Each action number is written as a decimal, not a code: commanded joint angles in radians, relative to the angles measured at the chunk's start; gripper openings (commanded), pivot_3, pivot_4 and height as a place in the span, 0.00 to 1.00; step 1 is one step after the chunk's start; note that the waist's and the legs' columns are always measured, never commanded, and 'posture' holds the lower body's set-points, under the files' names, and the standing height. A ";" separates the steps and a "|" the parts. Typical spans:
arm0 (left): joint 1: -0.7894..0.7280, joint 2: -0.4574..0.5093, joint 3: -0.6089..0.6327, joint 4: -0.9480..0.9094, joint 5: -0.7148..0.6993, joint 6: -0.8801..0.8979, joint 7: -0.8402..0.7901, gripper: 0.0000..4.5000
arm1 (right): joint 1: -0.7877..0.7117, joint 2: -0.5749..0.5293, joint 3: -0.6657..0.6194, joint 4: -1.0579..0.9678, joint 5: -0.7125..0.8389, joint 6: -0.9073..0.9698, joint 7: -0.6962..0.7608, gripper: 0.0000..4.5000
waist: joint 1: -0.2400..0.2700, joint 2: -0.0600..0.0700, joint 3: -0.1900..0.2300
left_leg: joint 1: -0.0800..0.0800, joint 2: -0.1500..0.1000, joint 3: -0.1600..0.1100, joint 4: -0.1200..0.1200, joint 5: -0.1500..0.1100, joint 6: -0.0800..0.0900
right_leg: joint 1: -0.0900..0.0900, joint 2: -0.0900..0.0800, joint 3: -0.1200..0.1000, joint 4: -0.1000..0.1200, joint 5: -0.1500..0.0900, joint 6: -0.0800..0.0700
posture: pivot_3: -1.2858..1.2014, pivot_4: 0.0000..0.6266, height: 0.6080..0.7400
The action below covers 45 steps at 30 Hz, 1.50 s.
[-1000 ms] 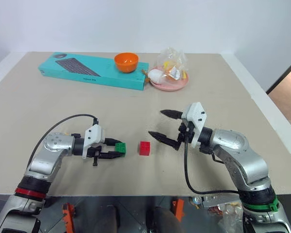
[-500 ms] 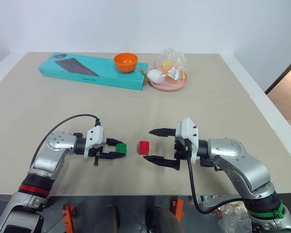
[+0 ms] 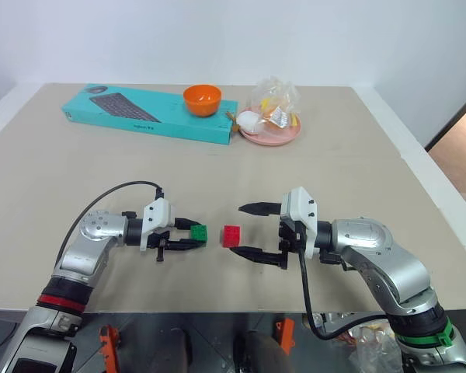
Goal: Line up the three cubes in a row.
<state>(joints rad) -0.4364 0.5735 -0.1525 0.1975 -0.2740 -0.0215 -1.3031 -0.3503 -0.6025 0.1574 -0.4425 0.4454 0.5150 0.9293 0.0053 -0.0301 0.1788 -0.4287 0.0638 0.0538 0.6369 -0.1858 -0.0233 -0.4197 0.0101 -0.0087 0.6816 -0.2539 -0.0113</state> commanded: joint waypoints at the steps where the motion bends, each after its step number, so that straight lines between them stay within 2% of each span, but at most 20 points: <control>1: -0.009 0.020 0.005 -0.007 0.001 0.012 -0.012 0.29 | -0.001 0.004 -0.008 -0.014 0.001 -0.019 -0.005 1.00 | 0.000 0.000 0.000 | 0.000 0.000 0.000 0.000 0.000 0.000 | 0.000 0.000 0.000 0.000 0.000 0.000 | 0.52 0.24 1.00; 5: -0.008 0.029 0.000 -0.005 0.008 0.028 -0.021 0.29 | 0.003 0.005 -0.007 -0.015 -0.001 -0.022 -0.009 1.00 | 0.000 0.000 0.000 | 0.000 0.001 0.000 0.000 0.000 0.000 | 0.000 0.001 0.000 0.000 0.000 -0.001 | 0.52 0.24 1.00; 7: -0.010 0.030 0.001 -0.002 0.013 0.030 -0.017 0.53 | 0.004 0.004 -0.008 -0.013 -0.004 -0.026 -0.010 1.00 | -0.001 0.000 0.000 | 0.000 0.001 0.000 0.000 0.000 0.000 | 0.000 0.001 0.000 0.000 0.000 -0.001 | 0.52 0.24 1.00; 13: -0.025 0.039 0.005 -0.006 0.018 0.034 -0.017 0.98 | 0.006 0.002 -0.007 -0.006 -0.010 -0.038 -0.011 1.00 | 0.000 0.000 0.000 | 0.000 0.001 0.000 0.000 0.000 0.000 | 0.000 0.001 0.000 0.000 0.000 -0.001 | 0.52 0.24 1.00; 19: -0.017 0.073 0.037 -0.065 -0.009 0.075 -0.012 1.00 | 0.009 0.001 -0.009 0.000 -0.013 -0.044 -0.007 1.00 | -0.001 0.000 0.000 | 0.000 0.001 0.000 0.000 0.000 0.000 | 0.000 0.001 0.000 0.000 0.000 -0.001 | 0.52 0.24 1.00; 22: 0.015 0.100 0.086 -0.165 -0.071 0.186 0.029 1.00 | 0.006 0.001 -0.016 0.006 -0.006 -0.046 -0.002 1.00 | -0.001 0.000 0.000 | 0.000 0.001 0.000 0.000 0.000 0.000 | 0.000 0.001 0.000 0.000 0.000 -0.001 | 0.52 0.24 1.00; 25: 0.056 0.118 0.143 -0.281 -0.139 0.320 0.097 1.00 | -0.001 0.002 -0.032 0.015 0.014 -0.040 0.005 1.00 | -0.002 0.000 0.000 | 0.000 0.002 -0.001 0.000 0.000 0.000 | -0.001 0.001 0.001 0.000 0.000 -0.001 | 0.52 0.24 1.00; 30: 0.115 0.095 0.283 -0.396 -0.212 0.497 0.320 1.00 | -0.017 -0.004 -0.035 0.046 0.020 -0.053 0.029 1.00 | -0.002 0.000 0.000 | 0.001 0.002 -0.001 0.000 0.000 0.000 | 0.000 0.001 0.001 0.000 0.001 0.000 | 0.52 0.24 1.00; 37: 0.278 -0.013 0.452 -0.479 -0.177 0.451 0.615 1.00 | -0.051 0.001 -0.012 0.103 0.008 -0.077 0.073 1.00 | -0.007 0.000 0.000 | 0.002 0.002 0.000 0.000 0.000 0.000 | 0.001 0.000 0.003 0.000 0.002 -0.001 | 0.52 0.24 1.00; 41: 0.348 -0.015 0.495 -0.459 -0.171 0.420 0.645 1.00 | -0.076 0.005 0.010 0.129 -0.002 -0.089 0.104 1.00 | -0.007 -0.001 0.000 | 0.003 0.002 0.000 0.000 0.000 0.000 | 0.001 0.000 0.003 0.000 0.003 -0.001 | 0.52 0.24 1.00; 45: 0.356 0.012 0.523 -0.443 -0.185 0.408 0.633 1.00 | -0.084 0.006 0.012 0.140 -0.004 -0.095 0.114 1.00 | -0.003 -0.002 -0.001 | 0.003 0.002 0.000 0.000 0.000 0.000 | 0.001 0.000 0.003 0.000 0.003 -0.002 | 0.52 0.24 1.00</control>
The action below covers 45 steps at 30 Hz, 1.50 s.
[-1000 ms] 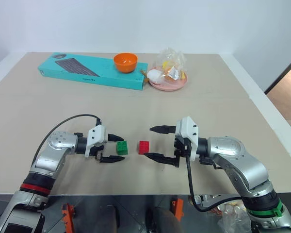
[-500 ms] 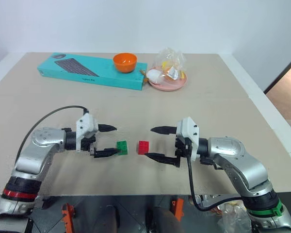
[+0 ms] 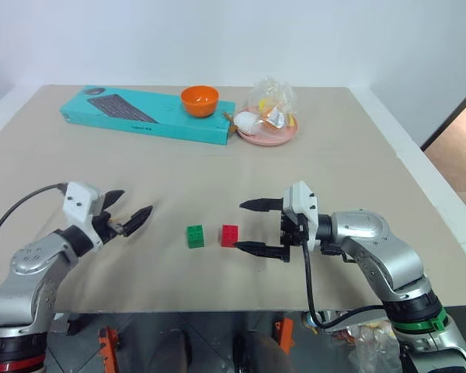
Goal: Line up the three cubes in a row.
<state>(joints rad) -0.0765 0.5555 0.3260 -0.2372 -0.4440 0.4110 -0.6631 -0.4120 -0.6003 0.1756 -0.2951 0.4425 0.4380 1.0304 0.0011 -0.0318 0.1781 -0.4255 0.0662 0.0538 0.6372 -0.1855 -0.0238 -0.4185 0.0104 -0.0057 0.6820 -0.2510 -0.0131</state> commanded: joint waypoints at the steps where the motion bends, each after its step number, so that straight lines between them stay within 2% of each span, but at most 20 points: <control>1: -0.001 0.041 0.051 -0.001 -0.016 -0.024 -0.016 1.00 | -0.021 0.002 -0.005 -0.007 -0.003 -0.019 0.014 1.00 | 0.001 0.000 0.000 | 0.000 0.000 0.000 0.000 0.000 0.000 | 0.000 0.000 0.000 0.000 0.000 0.000 | 0.52 0.24 1.00; 10: 0.036 0.163 0.080 0.152 -0.016 -0.045 -0.144 1.00 | 0.011 -0.006 -0.007 -0.032 -0.011 -0.017 0.006 1.00 | 0.003 0.000 0.000 | 0.000 0.001 0.002 -0.001 0.000 0.000 | -0.001 -0.001 0.001 0.000 0.000 -0.001 | 0.52 0.24 1.00; 18: 0.010 0.206 -0.002 0.275 0.052 -0.075 -0.198 1.00 | 0.011 -0.009 -0.011 -0.031 -0.018 -0.021 -0.006 1.00 | 0.004 -0.001 0.000 | 0.000 0.002 0.002 -0.001 0.000 0.000 | -0.002 -0.002 0.001 0.000 0.000 -0.002 | 0.52 0.24 1.00; 22: -0.027 0.193 -0.024 0.319 0.068 -0.080 -0.185 0.76 | 0.016 -0.015 -0.010 -0.035 -0.021 -0.024 -0.007 1.00 | 0.004 -0.001 -0.001 | 0.000 0.002 0.003 -0.001 0.000 0.000 | -0.002 -0.002 0.002 0.000 0.000 -0.002 | 0.52 0.24 1.00; 23: -0.033 0.193 -0.029 0.326 0.072 -0.081 -0.186 0.66 | 0.017 -0.015 -0.010 -0.036 -0.021 -0.024 -0.008 1.00 | 0.004 -0.001 -0.001 | 0.000 0.002 0.003 -0.001 0.000 0.000 | -0.002 -0.002 0.002 0.000 0.000 -0.002 | 0.52 0.24 1.00; 28: -0.042 0.195 -0.053 0.341 0.086 -0.078 -0.196 0.31 | 0.022 -0.017 -0.011 -0.042 -0.024 -0.023 -0.011 1.00 | 0.003 -0.001 -0.001 | 0.000 0.002 0.004 -0.001 0.000 0.000 | -0.003 -0.002 0.003 0.000 0.000 -0.002 | 0.52 0.24 1.00; 33: -0.040 0.200 -0.074 0.333 0.103 -0.108 -0.226 0.31 | 0.024 -0.024 -0.015 -0.042 -0.023 -0.024 -0.010 1.00 | 0.004 -0.001 -0.001 | 0.000 0.002 0.007 -0.001 0.000 0.000 | -0.003 -0.002 0.003 0.000 0.000 -0.002 | 0.52 0.24 1.00; 40: -0.055 0.237 -0.208 0.234 0.126 -0.251 -0.427 0.31 | 0.015 -0.030 -0.019 -0.045 -0.009 -0.018 -0.001 1.00 | 0.004 -0.002 -0.001 | 0.000 0.002 0.010 -0.001 0.000 0.000 | -0.003 -0.004 0.004 0.000 0.000 -0.001 | 0.52 0.24 1.00; 45: -0.129 0.258 -0.292 0.235 0.121 -0.311 -0.575 0.31 | 0.019 -0.034 -0.007 -0.069 -0.004 -0.016 0.013 1.00 | 0.005 -0.002 -0.001 | -0.001 0.002 0.011 -0.001 0.000 0.000 | -0.004 -0.002 0.004 0.000 0.001 -0.002 | 0.52 0.24 1.00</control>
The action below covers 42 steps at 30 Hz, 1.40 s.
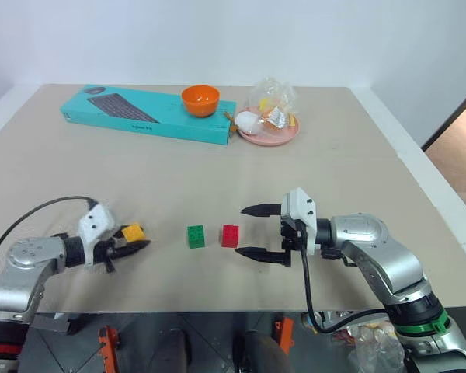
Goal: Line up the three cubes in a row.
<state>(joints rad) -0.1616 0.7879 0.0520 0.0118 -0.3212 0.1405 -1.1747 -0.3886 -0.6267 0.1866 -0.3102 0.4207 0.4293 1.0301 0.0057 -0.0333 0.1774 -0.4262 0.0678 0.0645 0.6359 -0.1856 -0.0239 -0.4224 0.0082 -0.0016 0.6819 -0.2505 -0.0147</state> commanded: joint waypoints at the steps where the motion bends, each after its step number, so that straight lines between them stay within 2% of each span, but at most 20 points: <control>1: -0.071 0.025 -0.034 0.011 0.004 -0.053 -0.086 0.31 | -0.004 -0.007 -0.016 -0.056 0.016 -0.007 0.013 1.00 | 0.000 0.000 0.000 | 0.000 0.000 0.000 0.000 0.000 0.000 | 0.000 0.000 0.000 0.000 0.000 0.000 | 0.52 0.24 1.00; 7: -0.178 0.007 -0.103 0.114 0.018 -0.076 -0.173 0.31 | 0.006 -0.006 -0.013 -0.072 0.005 -0.006 -0.002 1.00 | -0.002 0.000 0.000 | 0.000 0.000 0.001 0.000 0.000 0.000 | -0.001 0.004 0.001 0.000 0.000 0.000 | 0.52 0.24 1.00; 27: -0.285 -0.037 -0.174 0.261 0.072 -0.137 -0.255 0.31 | 0.039 -0.028 -0.026 -0.105 0.010 0.006 -0.037 1.00 | -0.001 0.000 0.000 | -0.002 0.000 0.001 0.001 0.000 0.000 | -0.002 0.005 0.001 0.000 0.000 0.001 | 0.52 0.24 1.00; 29: -0.288 -0.038 -0.173 0.263 0.074 -0.138 -0.260 0.53 | 0.039 -0.028 -0.027 -0.104 0.011 0.006 -0.036 1.00 | -0.001 0.000 0.000 | -0.002 0.000 0.001 0.001 0.000 0.000 | -0.002 0.005 0.001 0.000 0.000 0.001 | 0.52 0.24 1.00; 30: -0.288 -0.035 -0.174 0.260 0.073 -0.134 -0.268 0.57 | 0.039 -0.029 -0.027 -0.104 0.012 0.006 -0.036 1.00 | -0.001 0.000 0.000 | -0.002 0.000 0.001 0.001 0.000 0.000 | -0.002 0.005 0.001 0.000 0.000 0.001 | 0.52 0.24 1.00; 35: -0.278 -0.009 -0.162 0.224 0.061 -0.119 -0.303 0.97 | 0.037 -0.029 -0.027 -0.103 0.015 0.009 -0.033 1.00 | -0.001 0.000 0.000 | -0.002 0.000 0.000 0.001 0.000 0.000 | -0.002 0.005 0.001 0.001 0.000 0.001 | 0.52 0.24 1.00; 39: -0.278 0.021 -0.120 0.143 0.001 0.000 -0.301 0.99 | 0.031 -0.016 -0.043 -0.108 0.044 0.027 -0.045 1.00 | -0.001 0.000 0.000 | -0.002 0.000 0.000 0.001 0.000 0.000 | -0.002 0.005 0.001 0.001 0.000 0.001 | 0.52 0.24 1.00; 42: -0.282 0.052 -0.061 0.036 -0.119 0.221 -0.260 0.99 | 0.012 0.003 -0.085 -0.119 0.106 0.074 -0.071 1.00 | -0.002 -0.001 0.000 | -0.002 0.000 0.000 0.002 0.000 0.000 | -0.002 0.005 0.000 0.001 0.001 0.001 | 0.52 0.24 1.00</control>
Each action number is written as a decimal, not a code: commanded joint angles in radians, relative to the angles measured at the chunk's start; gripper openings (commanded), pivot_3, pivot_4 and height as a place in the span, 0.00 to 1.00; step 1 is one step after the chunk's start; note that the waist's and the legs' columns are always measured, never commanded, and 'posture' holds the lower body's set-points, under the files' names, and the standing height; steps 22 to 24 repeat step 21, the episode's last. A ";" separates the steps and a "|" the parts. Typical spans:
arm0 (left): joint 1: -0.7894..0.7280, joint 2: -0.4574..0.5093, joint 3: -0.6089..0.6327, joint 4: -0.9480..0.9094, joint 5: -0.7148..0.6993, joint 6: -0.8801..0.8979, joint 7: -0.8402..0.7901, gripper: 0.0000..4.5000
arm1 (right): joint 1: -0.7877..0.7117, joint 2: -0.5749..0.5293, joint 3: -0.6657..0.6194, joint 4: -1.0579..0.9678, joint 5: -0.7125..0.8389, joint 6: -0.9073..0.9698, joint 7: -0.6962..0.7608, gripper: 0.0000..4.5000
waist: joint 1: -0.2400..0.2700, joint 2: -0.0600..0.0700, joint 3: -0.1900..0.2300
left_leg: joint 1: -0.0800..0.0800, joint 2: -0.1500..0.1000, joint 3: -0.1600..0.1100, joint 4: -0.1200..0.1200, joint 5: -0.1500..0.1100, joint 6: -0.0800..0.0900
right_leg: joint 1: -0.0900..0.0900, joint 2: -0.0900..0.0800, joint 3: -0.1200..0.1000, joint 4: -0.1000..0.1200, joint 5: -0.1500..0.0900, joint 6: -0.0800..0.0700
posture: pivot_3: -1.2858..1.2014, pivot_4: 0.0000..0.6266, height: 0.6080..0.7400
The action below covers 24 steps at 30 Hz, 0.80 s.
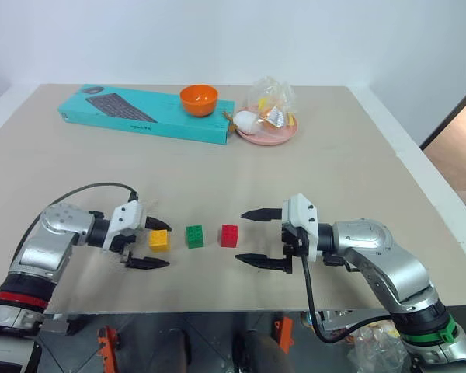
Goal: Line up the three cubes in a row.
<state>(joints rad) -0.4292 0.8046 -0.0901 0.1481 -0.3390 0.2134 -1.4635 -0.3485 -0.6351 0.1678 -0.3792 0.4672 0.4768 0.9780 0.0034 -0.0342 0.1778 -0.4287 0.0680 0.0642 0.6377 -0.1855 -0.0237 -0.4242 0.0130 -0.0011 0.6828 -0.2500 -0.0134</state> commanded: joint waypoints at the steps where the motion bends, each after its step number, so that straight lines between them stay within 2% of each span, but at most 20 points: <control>1: -0.024 0.035 0.104 -0.123 -0.135 0.211 0.056 0.99 | -0.035 0.019 -0.079 -0.049 0.074 0.034 -0.030 1.00 | 0.000 0.000 0.000 | 0.000 0.000 0.000 0.000 0.000 0.000 | 0.000 0.000 0.000 0.000 0.000 0.000 | 0.52 0.24 1.00; 4: -0.059 -0.005 0.165 -0.143 -0.188 0.302 0.167 0.99 | -0.062 0.045 -0.108 -0.022 0.089 0.038 -0.061 1.00 | 0.000 0.000 0.000 | 0.000 0.000 -0.001 0.000 0.000 0.000 | 0.001 0.000 0.000 0.000 0.000 0.000 | 0.52 0.24 1.00; 8: -0.105 -0.141 0.166 -0.046 -0.060 0.142 0.402 0.99 | -0.139 0.088 -0.104 0.161 -0.027 -0.074 -0.114 1.00 | 0.001 0.000 0.000 | 0.002 -0.001 0.000 0.001 0.000 0.000 | 0.003 -0.001 0.000 0.001 0.001 0.001 | 0.52 0.24 1.00; 14: -0.112 -0.295 0.138 0.011 0.018 0.019 0.554 0.99 | -0.225 0.145 -0.082 0.357 -0.139 -0.207 -0.143 1.00 | 0.001 0.000 0.000 | 0.000 -0.002 0.002 0.002 0.001 0.002 | 0.001 -0.001 0.003 0.000 0.003 0.003 | 0.52 0.24 1.00; 19: -0.120 -0.366 0.115 0.067 0.102 -0.036 0.680 0.99 | -0.255 0.188 -0.079 0.436 -0.178 -0.248 -0.150 1.00 | 0.001 0.000 0.000 | 0.000 -0.002 0.002 0.001 0.001 0.002 | 0.000 0.000 0.004 0.000 0.003 0.003 | 0.52 0.24 1.00; 24: -0.118 -0.374 0.117 0.071 0.106 -0.053 0.691 0.99 | -0.257 0.198 -0.076 0.448 -0.188 -0.257 -0.149 1.00 | 0.001 0.000 0.000 | 0.000 -0.002 0.002 0.001 0.001 0.002 | 0.000 0.000 0.004 0.000 0.003 0.003 | 0.52 0.24 1.00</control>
